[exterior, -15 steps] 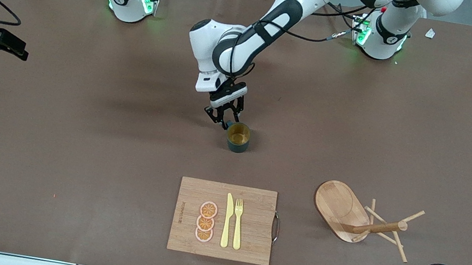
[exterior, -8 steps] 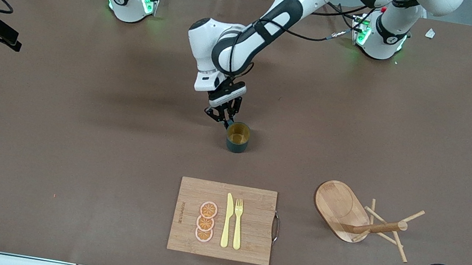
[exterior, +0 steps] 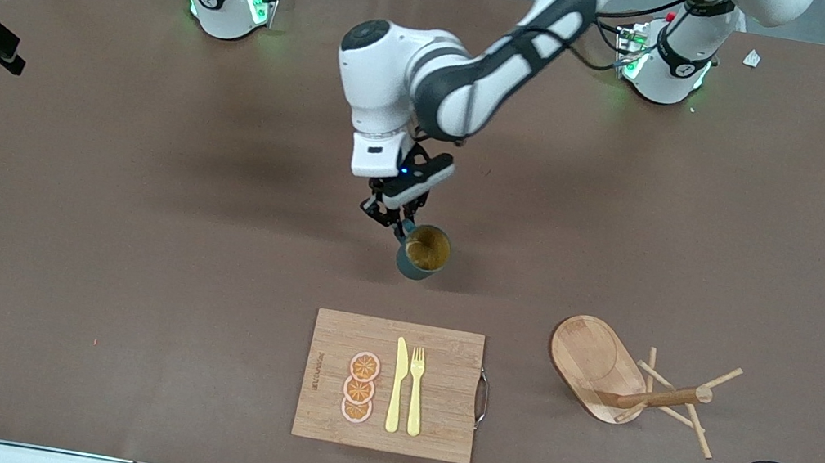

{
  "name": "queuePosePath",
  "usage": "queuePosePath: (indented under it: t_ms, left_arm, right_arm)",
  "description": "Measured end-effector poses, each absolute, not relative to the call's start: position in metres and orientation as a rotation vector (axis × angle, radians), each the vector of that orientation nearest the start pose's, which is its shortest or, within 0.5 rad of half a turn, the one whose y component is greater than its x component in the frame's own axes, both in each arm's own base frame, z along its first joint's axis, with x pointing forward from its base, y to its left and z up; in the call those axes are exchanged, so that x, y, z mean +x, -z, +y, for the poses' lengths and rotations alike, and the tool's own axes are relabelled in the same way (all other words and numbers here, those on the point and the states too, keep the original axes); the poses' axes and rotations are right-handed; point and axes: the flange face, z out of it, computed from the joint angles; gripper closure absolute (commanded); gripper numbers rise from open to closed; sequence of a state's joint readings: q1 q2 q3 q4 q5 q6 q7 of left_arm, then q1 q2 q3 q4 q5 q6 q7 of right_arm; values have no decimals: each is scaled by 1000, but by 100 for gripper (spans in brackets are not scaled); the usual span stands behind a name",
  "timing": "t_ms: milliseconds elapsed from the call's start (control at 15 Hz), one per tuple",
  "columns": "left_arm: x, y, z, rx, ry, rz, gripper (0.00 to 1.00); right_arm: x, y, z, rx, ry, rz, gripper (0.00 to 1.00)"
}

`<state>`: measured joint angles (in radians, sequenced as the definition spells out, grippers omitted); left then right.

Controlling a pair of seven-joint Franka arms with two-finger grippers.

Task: Pass cup and hang on rack
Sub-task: 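Lift the teal mug with the left gripper toward the wooden stand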

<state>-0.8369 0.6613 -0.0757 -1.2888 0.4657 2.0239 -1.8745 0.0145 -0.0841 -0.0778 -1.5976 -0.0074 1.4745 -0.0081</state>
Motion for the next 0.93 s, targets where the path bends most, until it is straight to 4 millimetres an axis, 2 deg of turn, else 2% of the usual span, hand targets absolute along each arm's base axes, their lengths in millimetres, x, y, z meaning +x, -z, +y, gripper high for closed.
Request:
queuePosePath:
  t_ms: [200,333,467,800,933]
  left_arm:
    - [539,-469,-492,-2973,374,-1315,100]
    - [570,-508,-435,-2996,269,-1402,100]
    - [595,-520,-384,-2998,112,-1501,100]
    - [651,-520,-276,-2987,-292,-1868,100]
    - [669,-518,-226,-3009,-394,-1922,100]
  right_arm:
    - [508,-658,-40,-3137,-40,99,0]
    - [507,-657,-42,-3130,-44,107,0]
    - [507,-655,-42,-3123,-49,107,0]
    - [507,-654,-41,-3119,-53,100,0]
    - [507,-654,-41,-3120,-52,63,0]
